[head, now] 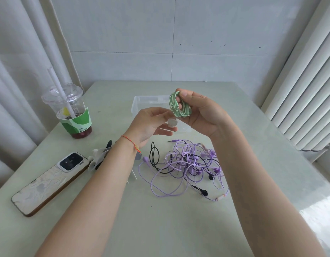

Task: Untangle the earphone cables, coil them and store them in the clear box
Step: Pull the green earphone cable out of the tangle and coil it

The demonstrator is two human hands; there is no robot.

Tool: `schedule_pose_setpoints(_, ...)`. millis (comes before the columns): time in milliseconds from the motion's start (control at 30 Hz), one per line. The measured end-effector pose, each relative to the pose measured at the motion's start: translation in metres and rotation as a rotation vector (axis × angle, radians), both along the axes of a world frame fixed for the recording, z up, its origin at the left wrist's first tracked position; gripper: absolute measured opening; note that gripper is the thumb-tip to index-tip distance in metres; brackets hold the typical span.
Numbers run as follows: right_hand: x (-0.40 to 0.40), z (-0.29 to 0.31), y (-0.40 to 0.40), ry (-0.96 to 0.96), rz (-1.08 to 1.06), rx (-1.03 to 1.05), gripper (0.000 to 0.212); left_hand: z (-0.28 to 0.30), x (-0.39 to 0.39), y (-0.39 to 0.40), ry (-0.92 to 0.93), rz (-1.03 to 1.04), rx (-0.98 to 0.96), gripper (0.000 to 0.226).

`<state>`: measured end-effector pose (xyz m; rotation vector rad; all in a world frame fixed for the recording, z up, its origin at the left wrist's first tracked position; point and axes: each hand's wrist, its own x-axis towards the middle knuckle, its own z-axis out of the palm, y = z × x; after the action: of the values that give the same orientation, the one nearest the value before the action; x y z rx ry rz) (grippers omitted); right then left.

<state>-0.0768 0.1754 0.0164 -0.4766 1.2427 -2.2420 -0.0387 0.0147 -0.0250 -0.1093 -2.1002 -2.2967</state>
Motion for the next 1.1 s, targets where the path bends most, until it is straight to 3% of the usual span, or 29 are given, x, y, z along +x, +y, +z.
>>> schedule_pose_setpoints(500, -0.004, -0.005, -0.002, 0.064, -0.21, 0.062, 0.009, -0.003, -0.007, 0.001, 0.148, 0.191, -0.192, 0.017)
schedule_pose_setpoints(667, -0.003, -0.007, -0.006, 0.098, -0.276, 0.105, 0.009, -0.003, -0.008, 0.0, 0.172, 0.171, -0.105, 0.037)
schedule_pose_setpoints(967, 0.005, -0.009, -0.017, 0.172, -0.445, 0.1, 0.009, 0.0, -0.004, 0.011, 0.101, 0.188, 0.036, 0.017)
schedule_pose_setpoints(1100, 0.007, -0.012, -0.023, 0.271, -0.612, 0.197, 0.009, 0.0, -0.003, 0.017, 0.083, 0.17, 0.146, 0.021)
